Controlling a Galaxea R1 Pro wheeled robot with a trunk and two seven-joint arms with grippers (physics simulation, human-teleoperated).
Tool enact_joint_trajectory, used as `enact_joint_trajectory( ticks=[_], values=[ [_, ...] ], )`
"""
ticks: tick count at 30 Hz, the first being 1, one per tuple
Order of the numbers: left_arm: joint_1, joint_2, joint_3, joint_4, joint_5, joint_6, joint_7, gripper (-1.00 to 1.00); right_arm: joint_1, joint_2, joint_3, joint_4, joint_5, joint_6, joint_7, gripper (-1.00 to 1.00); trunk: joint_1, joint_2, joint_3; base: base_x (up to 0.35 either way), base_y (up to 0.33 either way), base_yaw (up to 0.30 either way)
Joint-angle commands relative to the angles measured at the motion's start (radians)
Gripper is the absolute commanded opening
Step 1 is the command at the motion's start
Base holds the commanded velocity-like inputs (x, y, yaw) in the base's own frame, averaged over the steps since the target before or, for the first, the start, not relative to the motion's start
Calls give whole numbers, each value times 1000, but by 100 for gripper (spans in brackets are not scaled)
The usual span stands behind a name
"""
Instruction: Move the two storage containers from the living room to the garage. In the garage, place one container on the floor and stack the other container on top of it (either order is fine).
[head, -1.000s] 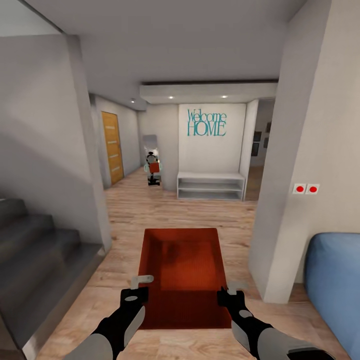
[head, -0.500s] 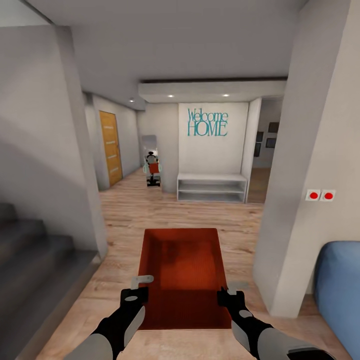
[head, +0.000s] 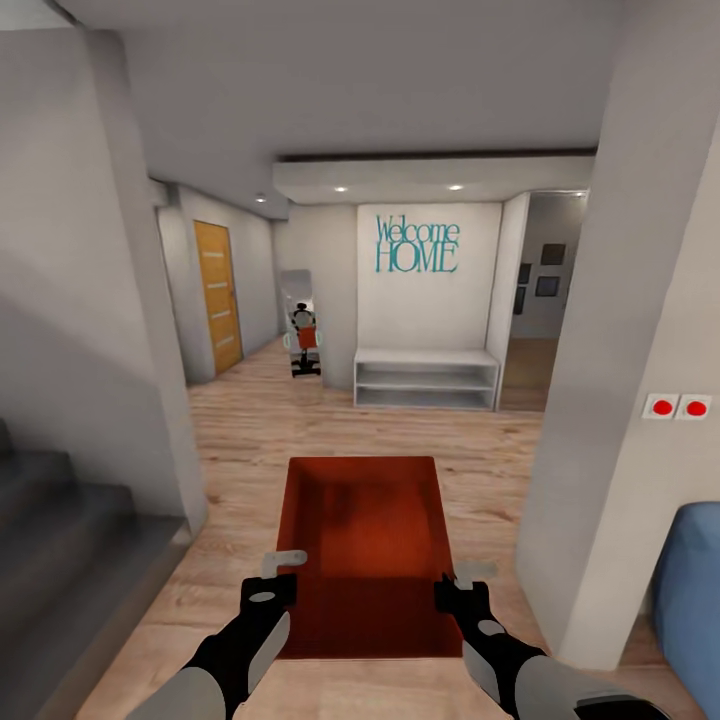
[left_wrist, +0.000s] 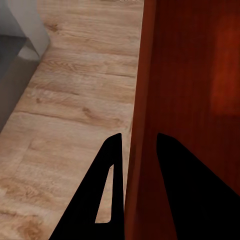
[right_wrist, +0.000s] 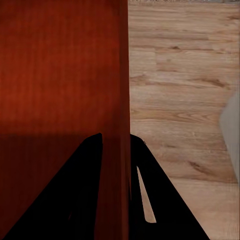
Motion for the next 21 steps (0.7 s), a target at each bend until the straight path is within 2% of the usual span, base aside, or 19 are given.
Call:
enact_joint_trajectory(
  ticks=[1, 21],
  values=[
    [-1, -1, 0, -9, -6, 5, 8, -100, 0, 3, -7, 3, 7, -1, 2, -100, 1, -1, -2, 321, 0, 0],
    [-1, -1, 1, -9, -6, 5, 8, -100, -1, 3, -7, 3, 7, 0, 2, -100, 1, -1, -2, 321, 0, 0]
  ],
)
